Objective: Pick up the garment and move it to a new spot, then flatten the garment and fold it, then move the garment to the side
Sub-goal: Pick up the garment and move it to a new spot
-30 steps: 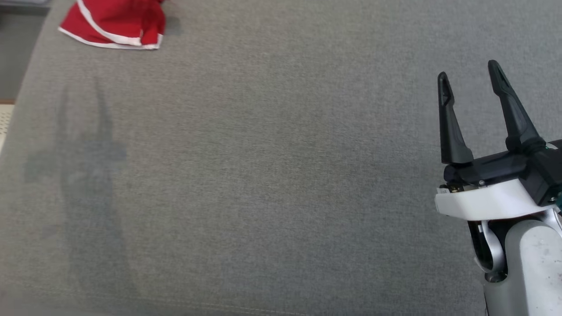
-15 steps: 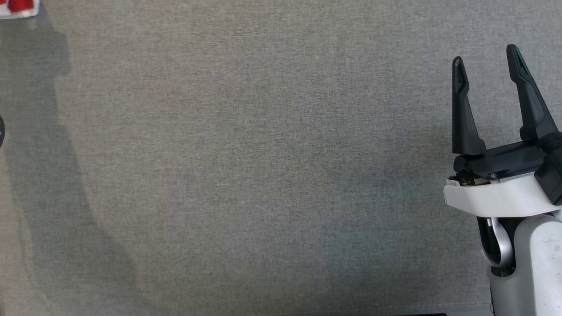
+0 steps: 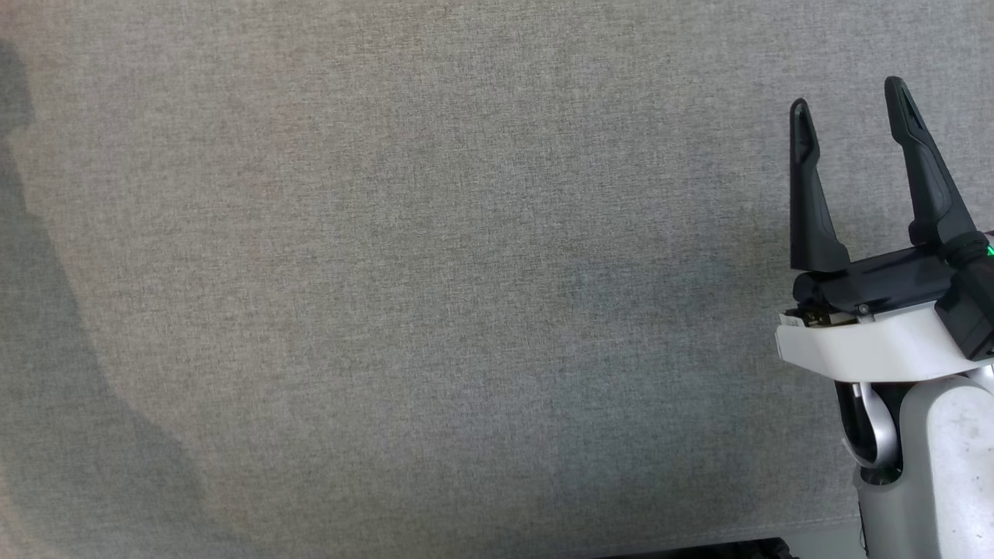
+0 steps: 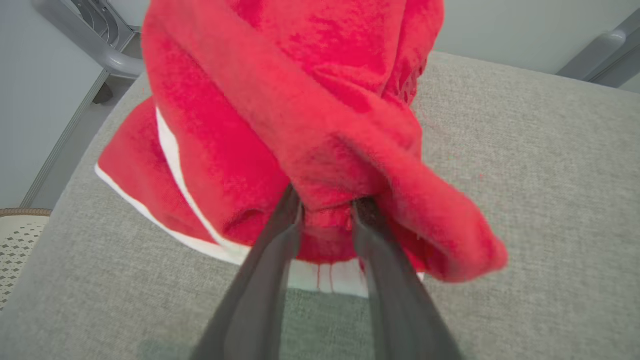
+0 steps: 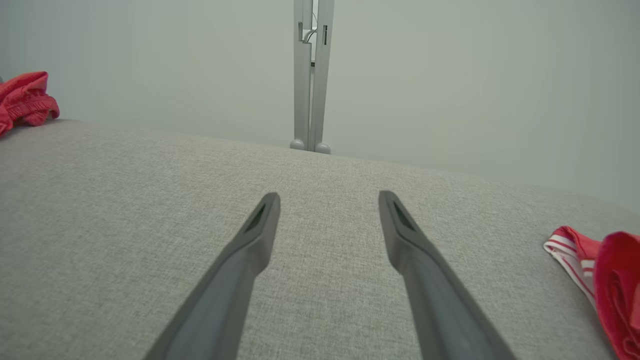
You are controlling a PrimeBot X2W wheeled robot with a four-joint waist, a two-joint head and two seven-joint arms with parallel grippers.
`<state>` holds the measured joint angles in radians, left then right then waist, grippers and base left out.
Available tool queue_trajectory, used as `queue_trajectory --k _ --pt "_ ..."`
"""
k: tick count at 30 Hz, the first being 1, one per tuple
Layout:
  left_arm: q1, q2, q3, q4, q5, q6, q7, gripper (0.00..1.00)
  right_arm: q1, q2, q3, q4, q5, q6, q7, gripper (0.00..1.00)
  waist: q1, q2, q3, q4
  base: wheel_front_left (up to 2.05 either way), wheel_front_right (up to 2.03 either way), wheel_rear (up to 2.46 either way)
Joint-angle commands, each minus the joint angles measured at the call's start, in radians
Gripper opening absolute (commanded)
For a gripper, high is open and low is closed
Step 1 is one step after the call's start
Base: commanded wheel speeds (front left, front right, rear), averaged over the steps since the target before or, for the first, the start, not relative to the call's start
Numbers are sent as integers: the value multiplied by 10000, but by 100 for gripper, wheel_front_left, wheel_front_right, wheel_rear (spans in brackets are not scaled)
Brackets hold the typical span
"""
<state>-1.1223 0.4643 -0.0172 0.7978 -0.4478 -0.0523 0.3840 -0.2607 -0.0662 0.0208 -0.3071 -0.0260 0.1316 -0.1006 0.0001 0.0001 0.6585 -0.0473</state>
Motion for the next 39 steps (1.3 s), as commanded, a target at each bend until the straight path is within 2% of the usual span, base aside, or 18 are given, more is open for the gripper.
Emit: queue_trajectory --k 1,7,14,21,28,33,39 --pt "129 113 28 61 -2 48 -162 0 -135 31 -21 53 -7 -20 -83 100 -1 -1 -36 0 0 0 0" --pt "117 262 -45 209 101 -63 -727 0 -127 51 -64 268 -11 -20 -228 100 -1 -1 -431 48 0 0 0" --pt "-81 520 -369 122 344 -274 -1179 0 -61 81 -61 708 106 -20 -432 100 -1 -1 -1376 116 0 0 0" --pt "-141 331 -1092 -328 511 -631 -1311 0 203 122 -68 1301 281 -20 -682 100 -1 -1 -2724 36 0 0 0" --pt "-53 -356 -2349 -1527 -35 -780 -1045 0 625 149 -183 2053 664 -20 -928 100 -1 -1 -4172 -226 0 0 0" --pt "391 -1305 -3134 -2910 -1391 -790 -744 0 1024 150 -286 2541 979 -20 -1111 100 -1 -1 -4942 -400 0 0 0" --pt "1357 -2387 -4177 -4617 -2563 -792 -717 0 1359 149 -258 2938 1227 -20 -1257 100 -1 -1 -5340 -557 0 0 0"
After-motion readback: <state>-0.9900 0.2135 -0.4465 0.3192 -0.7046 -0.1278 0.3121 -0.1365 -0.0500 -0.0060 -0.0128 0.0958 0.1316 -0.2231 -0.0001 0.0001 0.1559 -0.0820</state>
